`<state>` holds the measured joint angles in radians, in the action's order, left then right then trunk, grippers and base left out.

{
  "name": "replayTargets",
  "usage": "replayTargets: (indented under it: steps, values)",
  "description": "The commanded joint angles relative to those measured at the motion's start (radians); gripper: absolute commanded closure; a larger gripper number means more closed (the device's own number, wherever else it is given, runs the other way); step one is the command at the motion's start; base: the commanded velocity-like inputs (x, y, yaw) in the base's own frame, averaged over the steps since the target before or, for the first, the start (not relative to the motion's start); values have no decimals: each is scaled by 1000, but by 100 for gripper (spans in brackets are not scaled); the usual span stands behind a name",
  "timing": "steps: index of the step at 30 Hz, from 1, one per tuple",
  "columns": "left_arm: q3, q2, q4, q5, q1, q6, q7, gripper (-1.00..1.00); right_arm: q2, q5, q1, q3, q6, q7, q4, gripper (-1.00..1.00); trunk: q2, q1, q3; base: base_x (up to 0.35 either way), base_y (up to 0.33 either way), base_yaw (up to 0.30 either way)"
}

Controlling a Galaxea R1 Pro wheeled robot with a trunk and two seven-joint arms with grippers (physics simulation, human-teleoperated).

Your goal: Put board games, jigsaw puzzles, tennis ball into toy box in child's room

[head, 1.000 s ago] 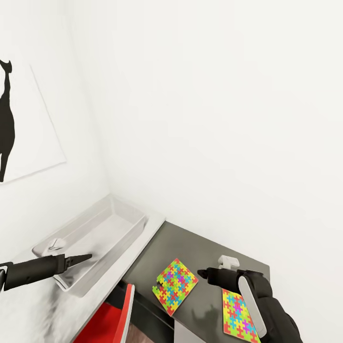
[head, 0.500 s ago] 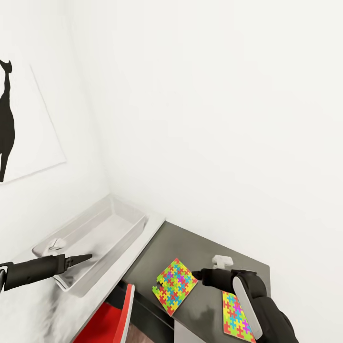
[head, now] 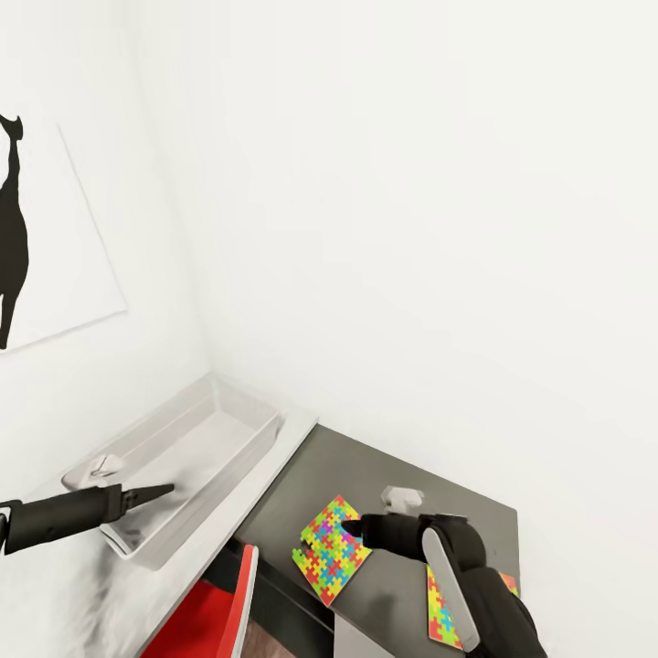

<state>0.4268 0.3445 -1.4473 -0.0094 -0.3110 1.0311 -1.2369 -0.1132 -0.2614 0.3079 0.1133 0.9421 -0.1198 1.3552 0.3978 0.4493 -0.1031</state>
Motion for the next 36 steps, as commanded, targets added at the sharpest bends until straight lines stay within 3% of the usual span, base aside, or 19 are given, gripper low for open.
replayTargets:
  steps: [1,5,8,15,18,24,28,33,36]
  values:
    - [1,1,0,-3,-2,10,-3,-100,-6,10,2,1,13,-7,4,-100,2,1,-2,0,0,0]
    - [4,2,0,-31,-7,11,22,-100,-30,10,22,5,64,-5,28,-100,2,1,-2,0,0,0]
    - [5,2,1,-71,-11,14,45,-100,-61,11,73,6,100,-3,41,-100,2,1,-2,0,0,0]
    - [11,4,1,-93,-20,16,55,-100,-61,10,175,8,105,-2,31,-100,2,1,-2,0,0,0]
    - [22,19,1,-94,-36,16,55,-100,-61,9,230,8,105,-1,2,-100,2,1,-2,0,0,0]
    - [52,70,1,-91,-61,16,50,-100,-61,6,388,8,105,-1,-143,-100,2,1,-2,0,0,0]
    - [71,82,1,-94,-92,16,51,-100,-61,-8,477,8,96,4,-265,-100,2,1,-2,0,0,0]
    - [81,90,1,-96,-118,16,52,-100,-61,-43,533,9,89,28,-346,-100,2,1,-2,0,0,0]
    - [83,110,1,-95,-122,16,52,-100,-61,-53,544,19,88,74,-361,-100,2,1,-2,0,0,0]
